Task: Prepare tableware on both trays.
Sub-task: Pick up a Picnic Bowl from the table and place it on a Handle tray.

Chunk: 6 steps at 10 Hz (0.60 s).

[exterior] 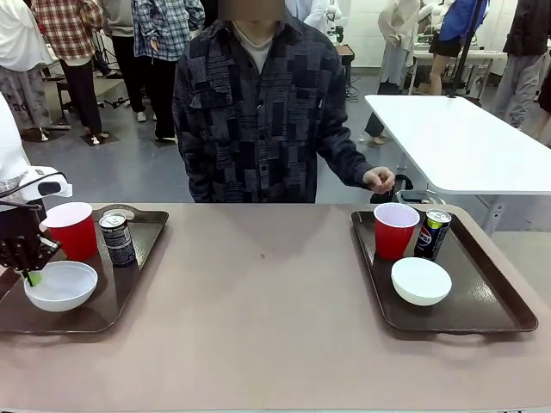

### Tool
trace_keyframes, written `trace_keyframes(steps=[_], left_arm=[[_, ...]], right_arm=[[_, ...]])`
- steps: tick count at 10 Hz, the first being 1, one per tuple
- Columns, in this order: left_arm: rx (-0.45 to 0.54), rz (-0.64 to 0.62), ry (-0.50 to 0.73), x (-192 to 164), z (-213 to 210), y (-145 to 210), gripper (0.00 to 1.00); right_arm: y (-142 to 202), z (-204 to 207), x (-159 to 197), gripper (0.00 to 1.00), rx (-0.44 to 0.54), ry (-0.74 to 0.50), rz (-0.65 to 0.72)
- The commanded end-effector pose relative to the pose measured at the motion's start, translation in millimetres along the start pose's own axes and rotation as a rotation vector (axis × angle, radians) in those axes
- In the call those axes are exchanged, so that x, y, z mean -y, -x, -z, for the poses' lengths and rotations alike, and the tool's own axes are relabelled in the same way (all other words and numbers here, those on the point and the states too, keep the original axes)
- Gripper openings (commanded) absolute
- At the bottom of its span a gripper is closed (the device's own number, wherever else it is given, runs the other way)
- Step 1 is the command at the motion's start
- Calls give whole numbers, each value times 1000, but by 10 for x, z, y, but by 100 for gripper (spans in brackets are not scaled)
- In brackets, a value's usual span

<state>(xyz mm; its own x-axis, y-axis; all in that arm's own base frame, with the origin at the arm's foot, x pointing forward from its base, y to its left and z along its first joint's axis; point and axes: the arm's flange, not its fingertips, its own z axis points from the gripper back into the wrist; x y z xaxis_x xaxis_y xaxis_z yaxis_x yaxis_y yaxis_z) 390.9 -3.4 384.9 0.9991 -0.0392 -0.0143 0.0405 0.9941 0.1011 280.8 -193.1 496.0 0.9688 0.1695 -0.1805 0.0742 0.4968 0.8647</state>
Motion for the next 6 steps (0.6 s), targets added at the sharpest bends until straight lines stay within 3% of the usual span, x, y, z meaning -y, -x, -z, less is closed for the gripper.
trace_keyframes(steps=[1,2,3,4,5,6], left_arm=[[14,27,-23,-53,47,-11,4],[16,19,-14,-47,73,-47,4],[12,21,-9,-35,93,-72,47],[8,21,-5,-25,99,-72,60],[8,20,-6,-32,107,-66,100],[16,21,-4,-42,107,-84,64]], right_arm=[[96,-65,-94,100,48,23,-55],[145,-98,-137,100,80,37,-79],[149,-126,-133,100,130,37,-76],[140,-132,-105,100,188,35,-66],[137,-126,-74,100,194,30,-55],[113,-130,-58,100,196,29,-42]])
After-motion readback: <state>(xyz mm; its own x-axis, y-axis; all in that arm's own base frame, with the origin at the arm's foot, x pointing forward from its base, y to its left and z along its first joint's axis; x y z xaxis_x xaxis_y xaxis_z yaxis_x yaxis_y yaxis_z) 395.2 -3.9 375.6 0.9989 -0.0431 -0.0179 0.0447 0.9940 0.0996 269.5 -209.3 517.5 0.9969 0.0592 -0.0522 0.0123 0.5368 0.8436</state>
